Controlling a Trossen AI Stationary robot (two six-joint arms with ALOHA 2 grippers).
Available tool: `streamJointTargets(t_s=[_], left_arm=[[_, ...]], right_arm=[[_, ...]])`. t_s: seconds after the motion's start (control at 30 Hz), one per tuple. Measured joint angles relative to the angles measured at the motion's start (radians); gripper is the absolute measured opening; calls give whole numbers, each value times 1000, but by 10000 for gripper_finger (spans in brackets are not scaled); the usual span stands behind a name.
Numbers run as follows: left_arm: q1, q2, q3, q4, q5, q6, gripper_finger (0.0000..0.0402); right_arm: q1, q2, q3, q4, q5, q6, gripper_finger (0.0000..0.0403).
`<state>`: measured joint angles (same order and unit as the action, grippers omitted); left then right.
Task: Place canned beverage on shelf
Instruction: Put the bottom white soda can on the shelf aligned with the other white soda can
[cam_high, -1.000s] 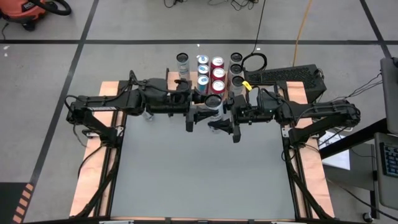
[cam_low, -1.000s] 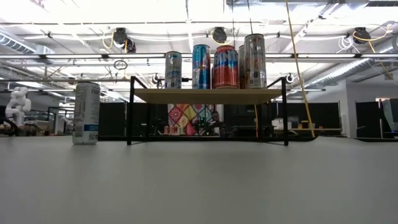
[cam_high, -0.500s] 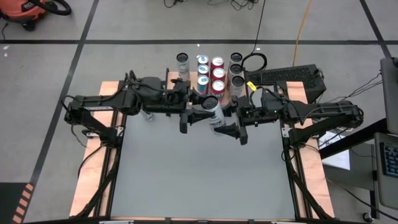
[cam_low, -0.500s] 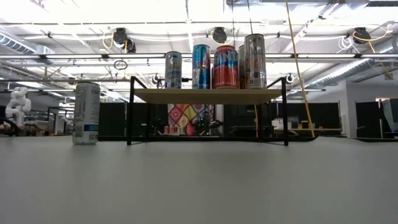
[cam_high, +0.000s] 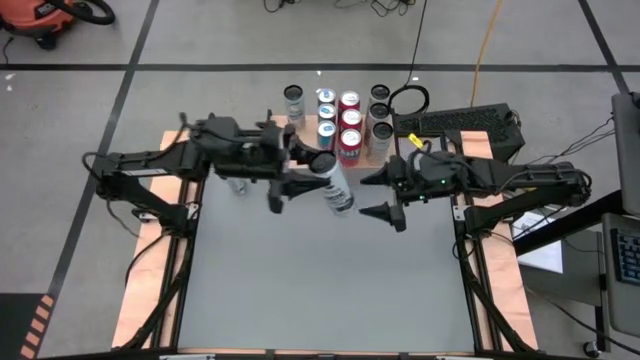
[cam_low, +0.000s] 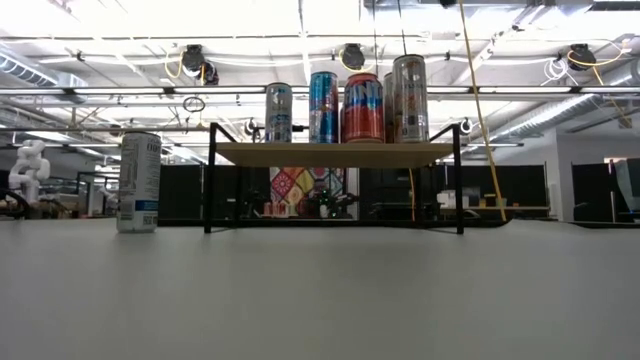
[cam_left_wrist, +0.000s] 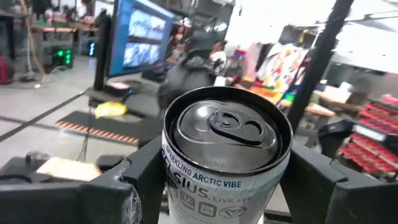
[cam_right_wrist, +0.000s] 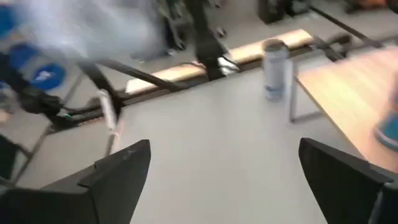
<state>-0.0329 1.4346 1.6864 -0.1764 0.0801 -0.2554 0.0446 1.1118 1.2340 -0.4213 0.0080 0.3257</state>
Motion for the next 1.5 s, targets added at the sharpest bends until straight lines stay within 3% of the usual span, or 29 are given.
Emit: streamJointTargets(t_s=[0.27, 0.67, 0.9, 1.5], left_arm=[[48, -78, 1, -96, -7, 31, 244], [228, -243, 1, -190, 36, 161, 244], [310, -271, -1, -256, 49, 191, 244], [321, -264, -2, -293, -29, 184, 244]], right_arm=[[0, -71, 2, -96, 49, -1, 374], [0, -150, 2, -70, 48, 26, 357], [0, -147, 2, -56, 48, 30, 355], [0, -147, 2, -11, 52, 28, 354]])
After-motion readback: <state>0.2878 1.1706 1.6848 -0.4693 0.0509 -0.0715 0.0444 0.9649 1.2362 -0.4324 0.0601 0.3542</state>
